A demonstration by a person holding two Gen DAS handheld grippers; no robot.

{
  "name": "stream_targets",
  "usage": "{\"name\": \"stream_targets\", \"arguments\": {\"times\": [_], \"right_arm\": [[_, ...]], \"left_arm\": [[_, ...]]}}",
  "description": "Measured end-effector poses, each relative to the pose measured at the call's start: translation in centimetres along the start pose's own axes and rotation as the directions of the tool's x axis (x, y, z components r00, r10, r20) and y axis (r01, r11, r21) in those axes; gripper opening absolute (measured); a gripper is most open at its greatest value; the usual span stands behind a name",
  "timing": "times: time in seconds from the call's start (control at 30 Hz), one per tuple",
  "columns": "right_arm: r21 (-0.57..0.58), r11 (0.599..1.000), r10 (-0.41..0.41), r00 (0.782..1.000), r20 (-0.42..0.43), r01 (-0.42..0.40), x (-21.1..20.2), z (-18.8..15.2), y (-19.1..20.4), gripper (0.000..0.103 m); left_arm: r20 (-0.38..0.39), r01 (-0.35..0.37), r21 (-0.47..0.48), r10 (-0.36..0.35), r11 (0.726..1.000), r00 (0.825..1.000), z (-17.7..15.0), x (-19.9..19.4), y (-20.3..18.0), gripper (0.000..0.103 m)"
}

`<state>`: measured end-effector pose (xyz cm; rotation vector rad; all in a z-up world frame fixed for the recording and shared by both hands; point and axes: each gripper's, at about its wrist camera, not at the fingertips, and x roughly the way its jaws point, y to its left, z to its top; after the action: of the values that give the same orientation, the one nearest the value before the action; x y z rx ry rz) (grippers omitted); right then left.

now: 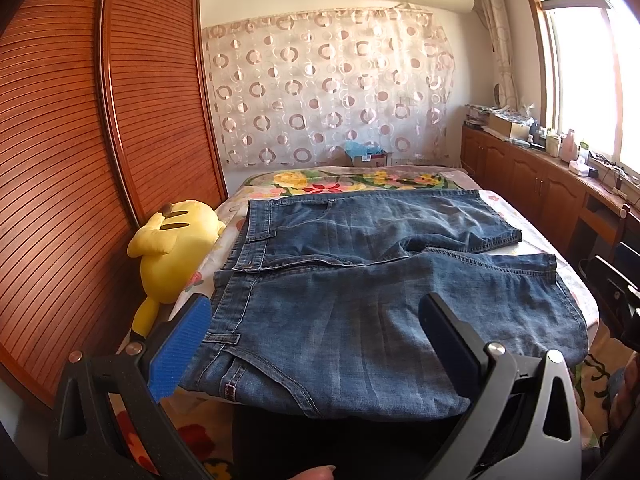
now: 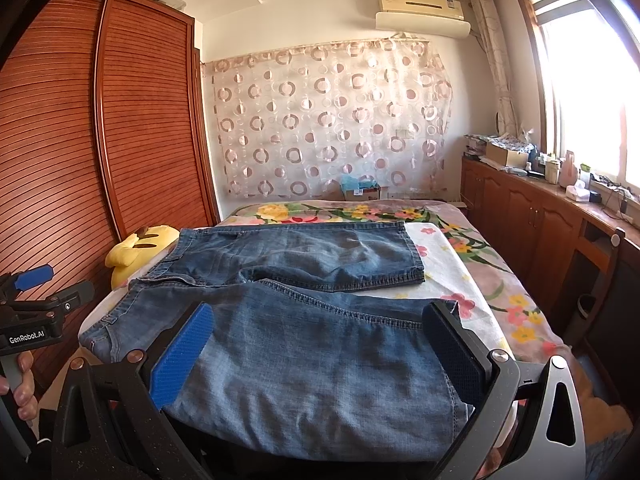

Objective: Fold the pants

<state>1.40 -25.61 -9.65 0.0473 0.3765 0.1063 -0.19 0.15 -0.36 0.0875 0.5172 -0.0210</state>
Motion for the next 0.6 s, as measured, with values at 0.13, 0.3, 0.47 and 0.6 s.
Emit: {"name": "stream_targets", "arguments": {"times": [0.13,0.3,0.47,0.6], "right_arm": [[0.001,1.0,0.0,1.0,0.0,0.0,0.06,0.01,0.04,0.103],[0.002,1.0,-0.001,1.0,0.0,0.001,0.13,0.0,0.05,0.103],[0.005,1.0,0.0,1.0,0.001,0.0,0.13,-0.02,0.03,0.103],[0.004,1.0,-0.001,1.0,0.003,0.001,0.08,-0.06,-0.02,0.103]], "left_arm": [[0.001,0.0,-0.001,0.0,1.0,1.0,-0.03,0.01,-0.01,0.103],[0.0,0.001,-0.001,-0.001,1.0,1.0,-0.01,0.04,-0.01,0.103],[0.0,0.002,0.0,-0.002,1.0,1.0,-0.01,0.03,0.08,0.103],[0.0,0.002,-0.001,-0.002,1.0,1.0,-0.01,0.01,0.08,0.103]]}}
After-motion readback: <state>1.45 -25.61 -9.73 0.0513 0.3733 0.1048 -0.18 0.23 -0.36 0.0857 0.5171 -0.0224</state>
